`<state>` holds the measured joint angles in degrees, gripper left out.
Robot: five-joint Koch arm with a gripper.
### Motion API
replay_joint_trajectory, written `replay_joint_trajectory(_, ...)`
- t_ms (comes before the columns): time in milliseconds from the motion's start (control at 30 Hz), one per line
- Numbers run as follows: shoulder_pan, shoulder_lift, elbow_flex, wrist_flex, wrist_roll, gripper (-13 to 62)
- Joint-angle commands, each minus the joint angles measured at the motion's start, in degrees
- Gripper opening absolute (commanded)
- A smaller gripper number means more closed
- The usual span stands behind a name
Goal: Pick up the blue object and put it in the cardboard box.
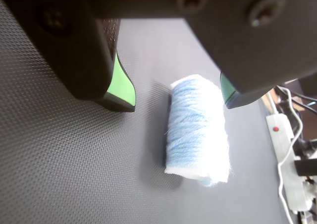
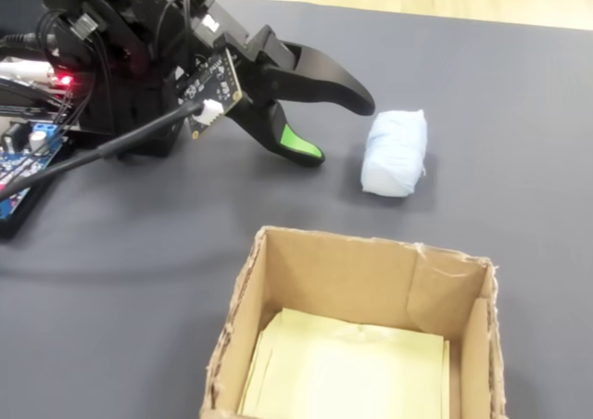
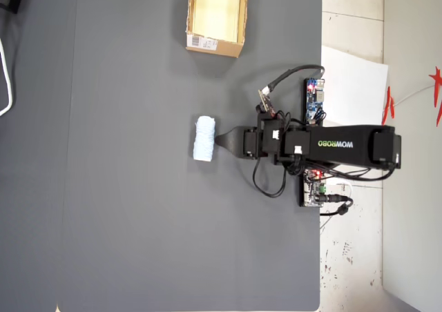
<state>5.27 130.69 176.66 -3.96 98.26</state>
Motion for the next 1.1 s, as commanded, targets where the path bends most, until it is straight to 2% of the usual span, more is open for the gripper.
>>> replay_joint_trajectory(0, 0.00, 5.01, 2.02, 5.27, 1.93, 33.7)
replay_joint_trajectory(433, 0.18, 5.01, 0.79, 6.94, 2.64, 33.7)
replay_joint_trajectory(833, -0.79, 2.99, -16.52, 28.12, 0.53, 33.7)
replay_joint_trajectory(1067, -1.32, -4.22, -31.73, 39.81, -3.69, 33.7)
